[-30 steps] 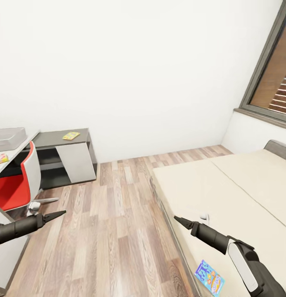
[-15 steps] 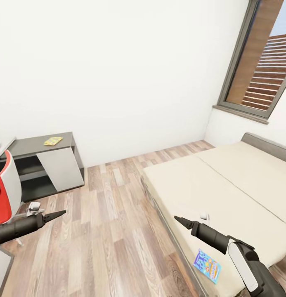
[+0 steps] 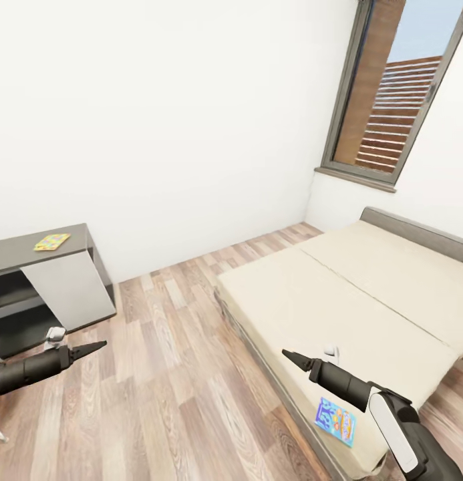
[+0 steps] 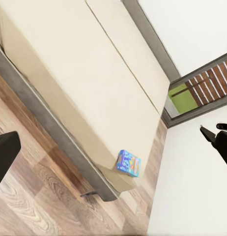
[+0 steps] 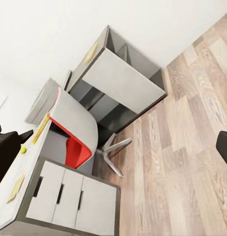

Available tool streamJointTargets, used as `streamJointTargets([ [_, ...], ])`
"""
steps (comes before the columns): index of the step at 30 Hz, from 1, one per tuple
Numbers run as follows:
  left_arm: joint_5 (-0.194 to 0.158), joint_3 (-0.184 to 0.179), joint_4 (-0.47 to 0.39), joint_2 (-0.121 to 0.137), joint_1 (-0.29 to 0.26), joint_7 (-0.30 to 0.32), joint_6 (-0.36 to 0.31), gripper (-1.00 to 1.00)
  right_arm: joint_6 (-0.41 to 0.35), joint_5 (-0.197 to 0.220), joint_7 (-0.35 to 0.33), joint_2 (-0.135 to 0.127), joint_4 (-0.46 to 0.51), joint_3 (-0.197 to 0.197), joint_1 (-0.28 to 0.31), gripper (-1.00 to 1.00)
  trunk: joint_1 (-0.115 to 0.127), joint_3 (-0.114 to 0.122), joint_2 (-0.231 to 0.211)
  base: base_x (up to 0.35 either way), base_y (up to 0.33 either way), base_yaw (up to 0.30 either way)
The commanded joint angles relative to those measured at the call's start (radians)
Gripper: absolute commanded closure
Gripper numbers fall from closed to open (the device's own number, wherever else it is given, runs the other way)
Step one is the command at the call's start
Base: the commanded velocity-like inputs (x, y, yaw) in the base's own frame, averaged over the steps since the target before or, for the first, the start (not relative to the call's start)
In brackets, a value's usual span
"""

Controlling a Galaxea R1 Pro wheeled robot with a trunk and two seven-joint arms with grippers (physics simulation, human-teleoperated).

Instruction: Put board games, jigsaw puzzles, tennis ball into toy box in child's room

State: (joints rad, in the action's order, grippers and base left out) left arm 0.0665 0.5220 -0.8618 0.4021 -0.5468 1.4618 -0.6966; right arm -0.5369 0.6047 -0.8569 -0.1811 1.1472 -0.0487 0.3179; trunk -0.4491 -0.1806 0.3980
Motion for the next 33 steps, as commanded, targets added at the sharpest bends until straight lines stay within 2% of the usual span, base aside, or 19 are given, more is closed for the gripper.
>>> streamJointTargets([
  [1, 0.007, 0.003, 0.000, 0.000, -0.001, 0.008, -0.011, -1.00, -0.008, 0.006, -0.001, 0.000, 0.000, 0.000, 0.001, -1.00, -0.001, -0.002, 0.002, 0.169, 0.257, -0.279],
  [15, 0.006, 0.003, 0.000, 0.000, -0.001, 0.008, -0.009, -1.00, -0.008, 0.006, -0.001, 0.000, -0.001, 0.000, 0.001, -1.00, -0.001, -0.002, 0.002, 0.198, 0.184, -0.279],
  [33, 0.005, 0.003, 0.000, 0.000, -0.001, 0.008, -0.010, -1.00, -0.008, 0.007, 0.000, 0.000, -0.001, -0.001, 0.001, -1.00, -0.001, -0.002, 0.002, 0.065, 0.014, -0.279],
])
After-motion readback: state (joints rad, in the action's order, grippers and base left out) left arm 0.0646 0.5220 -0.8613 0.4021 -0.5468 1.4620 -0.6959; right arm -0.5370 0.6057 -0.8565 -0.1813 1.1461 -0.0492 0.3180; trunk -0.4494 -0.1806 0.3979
